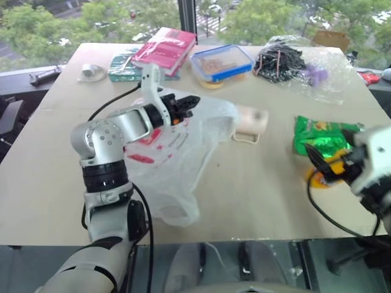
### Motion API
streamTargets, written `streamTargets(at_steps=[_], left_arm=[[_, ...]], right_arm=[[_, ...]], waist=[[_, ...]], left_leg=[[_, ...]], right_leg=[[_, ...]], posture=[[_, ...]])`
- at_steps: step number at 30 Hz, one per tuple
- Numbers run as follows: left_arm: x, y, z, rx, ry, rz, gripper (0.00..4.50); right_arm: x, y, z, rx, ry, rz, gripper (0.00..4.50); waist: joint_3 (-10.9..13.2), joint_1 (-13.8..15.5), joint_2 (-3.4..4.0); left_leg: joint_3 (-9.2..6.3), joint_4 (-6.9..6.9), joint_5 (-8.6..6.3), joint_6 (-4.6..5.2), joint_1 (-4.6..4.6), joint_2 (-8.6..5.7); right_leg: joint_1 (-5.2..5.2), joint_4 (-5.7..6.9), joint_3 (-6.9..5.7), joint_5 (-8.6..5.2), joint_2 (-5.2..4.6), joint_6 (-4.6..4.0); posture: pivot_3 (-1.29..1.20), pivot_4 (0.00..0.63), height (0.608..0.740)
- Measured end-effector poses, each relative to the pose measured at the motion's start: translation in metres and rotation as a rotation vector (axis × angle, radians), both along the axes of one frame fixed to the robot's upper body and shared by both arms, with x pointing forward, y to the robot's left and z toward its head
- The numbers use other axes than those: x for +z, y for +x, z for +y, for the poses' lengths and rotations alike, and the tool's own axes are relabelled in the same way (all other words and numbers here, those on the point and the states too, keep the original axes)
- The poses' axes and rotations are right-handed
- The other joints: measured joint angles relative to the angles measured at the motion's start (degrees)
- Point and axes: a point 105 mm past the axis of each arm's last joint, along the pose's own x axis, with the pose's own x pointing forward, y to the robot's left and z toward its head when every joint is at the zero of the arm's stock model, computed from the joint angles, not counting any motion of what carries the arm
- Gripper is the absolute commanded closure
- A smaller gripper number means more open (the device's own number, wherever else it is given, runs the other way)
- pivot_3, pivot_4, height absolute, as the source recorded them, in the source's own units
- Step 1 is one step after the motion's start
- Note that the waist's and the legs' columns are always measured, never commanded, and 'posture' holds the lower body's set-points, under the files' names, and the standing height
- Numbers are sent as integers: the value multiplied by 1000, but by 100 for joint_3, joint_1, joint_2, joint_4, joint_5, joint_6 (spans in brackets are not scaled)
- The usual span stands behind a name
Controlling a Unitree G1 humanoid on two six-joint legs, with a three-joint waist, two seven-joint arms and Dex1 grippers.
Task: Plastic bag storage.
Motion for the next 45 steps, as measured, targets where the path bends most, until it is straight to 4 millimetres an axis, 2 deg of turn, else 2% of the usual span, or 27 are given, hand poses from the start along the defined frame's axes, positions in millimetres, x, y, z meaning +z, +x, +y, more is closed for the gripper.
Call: streamTargets(at_steps=[3,9,13,15,18,20,23,27,29,32,34,36,37,41,45], left_arm=[[-3,0,-7,-29,7,0,4500],[-3,0,-10,-45,7,-7,4500],[-3,0,-10,-43,8,-7,4500],[-2,-1,-10,-40,10,-10,4500],[-3,-1,-9,-33,13,-11,4500],[-3,-2,-7,-26,17,-14,4500],[-2,-3,-6,-16,23,-23,4500],[-1,-8,-7,-21,25,-37,4500],[-1,-8,-7,-22,26,-37,4500],[-2,-8,-7,-17,28,-36,4500],[-3,-10,-8,-17,31,-36,4500],[-3,-11,-8,-18,32,-39,4500],[-3,-11,-6,-11,35,-38,4500],[-4,-14,-8,-21,37,-39,4500],[-1,-18,-5,-9,40,-53,4500]], right_arm=[[-4,-10,-9,-101,6,-14,85],[-6,-13,-2,-140,46,-39,85],[-12,-14,-5,-171,19,-14,85],[-23,-16,-15,-220,12,26,85],[-43,-18,-44,-290,-44,119,85],[-49,-22,-61,-281,-64,177,85],[-43,-26,-77,-253,-98,211,85],[-47,-34,-73,-60,-268,368,85],[-45,-35,-75,-24,-306,390,85],[-40,-23,-95,77,-490,474,85],[-34,-2,-123,97,-626,521,85],[-38,6,-135,125,-692,560,85],[-42,14,-137,175,-723,584,85],[-37,39,-144,251,-780,590,85],[-41,51,-151,334,-745,656,85]], waist=[[-1,-84,-1],[-1,-141,-3],[-2,-107,-4],[-3,-58,-5],[-3,7,-5],[-3,13,-5],[-5,6,-1],[-6,0,1],[-7,5,1],[-5,-22,0],[-5,-37,-5],[-6,-17,-7],[-6,-14,-7],[-10,-43,-17],[-29,-62,-50]], left_leg=[[19,18,-13,25,9,4],[11,65,-17,31,20,17],[8,66,-19,34,12,20],[5,66,-20,36,8,23],[10,66,-25,44,7,22],[8,66,-26,46,7,23],[9,66,-29,51,11,24],[6,66,-30,52,14,24],[6,67,-31,52,14,22],[16,76,-37,63,24,13],[16,82,-39,67,23,11],[13,81,-40,68,22,7],[13,81,-39,67,22,8],[14,85,-25,43,23,10],[8,85,-24,40,36,21]], right_leg=[[3,9,21,0,2,5],[26,24,24,-1,30,5],[25,17,21,-1,30,6],[26,11,17,-4,29,9],[26,0,22,-4,28,11],[31,-4,18,-4,28,11],[35,-6,19,-3,28,11],[39,-8,14,-4,35,11],[42,-8,14,-3,33,11],[62,-32,24,0,33,17],[67,-40,34,1,31,16],[67,-41,35,2,34,17],[67,-41,34,13,37,36],[70,-45,35,15,36,38],[88,-44,30,16,35,37]], posture=[[0,150,740],[0,150,740],[0,150,740],[0,150,740],[0,150,740],[0,150,740],[0,150,740],[0,150,740],[0,150,740],[0,150,740],[0,150,740],[0,150,740],[0,150,740],[0,150,740],[0,150,740]])
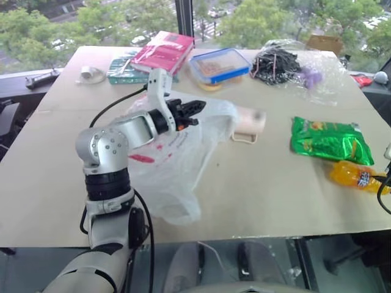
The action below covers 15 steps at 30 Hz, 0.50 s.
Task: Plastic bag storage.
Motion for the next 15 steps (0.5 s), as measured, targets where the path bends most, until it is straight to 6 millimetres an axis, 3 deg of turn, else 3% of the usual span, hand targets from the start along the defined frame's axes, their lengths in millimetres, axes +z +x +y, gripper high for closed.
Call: streamTargets(at_steps=[4,11,15], left_arm=[[-2,-3,9,39,0,2,4500],[-1,-8,16,74,-6,-1,4500],[-1,-8,15,72,-6,-1,4500]], right_arm=[[-2,8,-3,-2,75,83,85],[-12,-5,13,3,222,267,85],[-25,1,22,20,245,276,85]], waist=[[-3,-22,-12],[16,-23,30],[17,-25,34]], left_leg=[[5,-5,-17,25,74,1],[4,-6,-13,19,76,-3],[6,-14,-4,2,73,-5]], right_leg=[[70,-7,3,-1,-7,-1],[68,1,2,0,-23,-1],[60,1,1,0,-23,-1]], posture=[[0,150,740],[0,150,740],[0,150,740]])
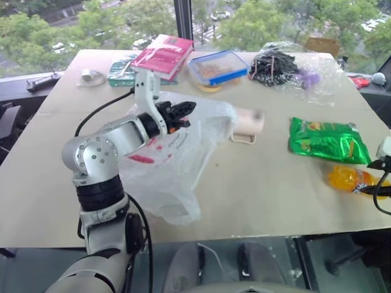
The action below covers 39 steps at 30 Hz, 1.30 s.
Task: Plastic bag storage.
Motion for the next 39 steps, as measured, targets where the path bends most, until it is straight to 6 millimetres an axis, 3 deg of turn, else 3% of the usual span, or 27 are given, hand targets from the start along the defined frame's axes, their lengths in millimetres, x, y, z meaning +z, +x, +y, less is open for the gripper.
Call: streamTargets(at_steps=[5,8,12,16,21,25,28,32,33,35,36,39], left_arm=[[0,0,1,5,4,1,4500],[1,0,1,2,4,0,4500],[1,-1,2,3,6,-1,4500],[2,-1,5,6,10,-3,4500],[5,-3,8,-5,17,-11,4500],[15,-5,12,-21,41,-42,4500],[23,-7,13,-35,62,-64,4500],[27,-10,20,-40,103,-79,4500],[24,-14,25,-53,150,-74,3967],[21,-23,29,-87,205,-70,3296],[18,-29,31,-103,244,-68,2699],[-7,-48,25,-168,407,-50,1349]], right_arm=[[-25,15,3,-39,4,1,85],[-33,14,0,-41,-25,30,85],[-34,13,-2,-36,-43,31,1238],[-28,11,20,9,6,8,1300],[8,16,90,131,143,-119,1300],[36,23,175,258,310,-273,1300],[35,26,241,335,411,-303,1300],[25,42,281,324,412,-323,1300],[21,49,291,314,393,-330,1301],[15,53,293,295,373,-329,1301],[16,54,294,294,375,-333,1301],[18,55,294,293,369,-347,1301]], waist=[[1,-6,5],[1,14,5],[1,38,4],[9,32,18],[32,-37,56],[33,-74,52],[34,-40,51],[33,-1,50],[34,-14,49],[34,21,50],[34,10,50],[34,3,50]], left_leg=[[2,-1,1,-1,-2,-6],[-5,-4,1,-1,-3,-6],[-7,-6,1,-2,-4,-5],[-3,-7,1,-3,-9,-4],[3,-8,2,-4,-17,-2],[3,-10,3,-7,-18,2],[-3,-10,4,-8,-28,-5],[-7,4,6,-8,-107,-21],[-3,1,6,-8,-117,-24],[-8,-9,5,-7,-123,-26],[-8,-14,5,-7,-126,-24],[-7,-26,4,-5,-127,-23]], right_leg=[[-3,1,2,0,-1,0],[-3,2,-4,0,-1,0],[-3,1,-5,0,-1,0],[-13,6,-1,0,-3,0],[-28,14,4,0,-1,1],[-32,15,7,0,6,1],[-42,19,5,0,4,0],[-121,33,1,5,-11,4],[-133,33,4,5,-11,4],[-136,20,-5,4,-14,4],[-136,13,-5,4,-14,4],[-135,-2,-5,4,-15,4]], posture=[[0,150,740],[0,150,740],[0,150,740],[0,150,740],[0,150,740],[0,150,740],[0,150,740],[0,150,740],[0,150,740],[0,150,740],[0,150,740],[0,150,740]])
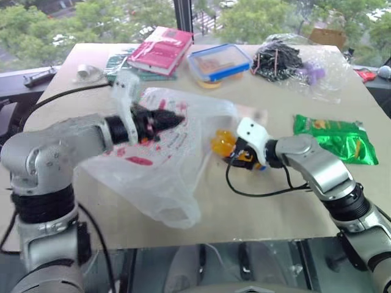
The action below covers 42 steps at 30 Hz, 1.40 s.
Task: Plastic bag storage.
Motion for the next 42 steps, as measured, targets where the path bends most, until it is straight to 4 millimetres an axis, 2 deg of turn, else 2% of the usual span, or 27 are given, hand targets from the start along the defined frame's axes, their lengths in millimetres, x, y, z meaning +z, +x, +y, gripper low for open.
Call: streamTargets(at_steps=[2,6,11,14,18,19,21,22,24,25,26,32,36,40,42], left_arm=[[-16,-8,-6,-16,73,-2,1349],[-32,-18,-8,-34,203,-25,1349],[-50,-19,-2,-33,434,-85,1349],[-68,-21,-6,-60,518,-84,1349],[-86,-15,-13,-41,578,-122,1349],[-90,-13,-15,-32,587,-131,1867],[-97,-5,-12,10,620,-152,2497],[-99,0,-6,41,641,-166,3084],[-96,7,0,82,658,-199,3548],[-93,11,3,102,656,-219,4138],[-87,15,6,125,642,-250,4472],[-44,29,17,226,523,-408,4472],[-15,31,28,290,295,-409,4472],[13,13,27,202,77,-366,4472],[14,6,28,164,28,-310,4472]], right_arm=[[1,-3,1,14,-2,-3,1301],[1,-8,-2,32,-16,-7,1301],[-3,-13,-14,28,-54,10,1301],[-1,-15,-14,26,-46,18,1301],[-2,-17,-14,21,-45,43,1301],[-1,-19,-14,25,-44,43,1301],[1,-23,-12,38,-44,41,1301],[2,-25,-10,49,-41,39,1301],[4,-28,-7,68,-32,37,1301],[5,-29,-4,79,-21,39,1301],[5,-31,1,95,-6,44,1301],[6,-30,31,174,3,18,1301],[4,-22,48,197,6,9,1301],[4,-14,70,236,13,-7,1301],[2,-12,74,263,-16,-31,1301]], waist=[[0,-10,0],[1,-32,1],[1,-39,2],[1,-43,1],[1,-33,1],[1,-27,1],[2,-29,-1],[2,-30,-1],[2,-43,-1],[2,-49,-1],[2,-53,-1],[2,-53,-1],[2,-54,-2],[2,-78,-2],[2,-81,-2]], left_leg=[[2,0,0,0,1,2],[1,1,1,-1,8,7],[8,4,0,1,14,5],[8,5,-1,3,14,7],[7,5,-8,16,11,7],[6,6,-12,22,11,6],[5,8,-13,25,9,6],[5,9,-14,25,9,6],[5,9,-14,26,9,8],[5,9,-14,26,10,10],[4,10,-14,26,10,13],[3,12,-13,24,12,15],[3,18,-2,5,9,15],[1,18,0,2,10,16],[0,17,0,2,10,16]], right_leg=[[-1,4,2,0,1,0],[0,17,0,0,7,-1],[4,22,6,0,7,-1],[3,22,6,0,10,0],[3,22,6,0,12,0],[3,21,5,0,13,0],[3,22,4,0,13,0],[3,22,3,0,15,0],[2,23,4,0,17,0],[2,23,4,0,19,0],[2,23,4,0,21,0],[3,27,4,0,21,0],[2,27,3,1,20,0],[2,29,2,1,20,0],[2,29,2,1,21,0]], posture=[[0,150,740],[0,150,740],[0,150,740],[0,150,740],[0,150,740],[0,150,740],[0,150,740],[0,150,740],[0,150,740],[0,150,740],[0,150,740],[0,150,740],[0,150,740],[0,150,740],[0,150,740]])
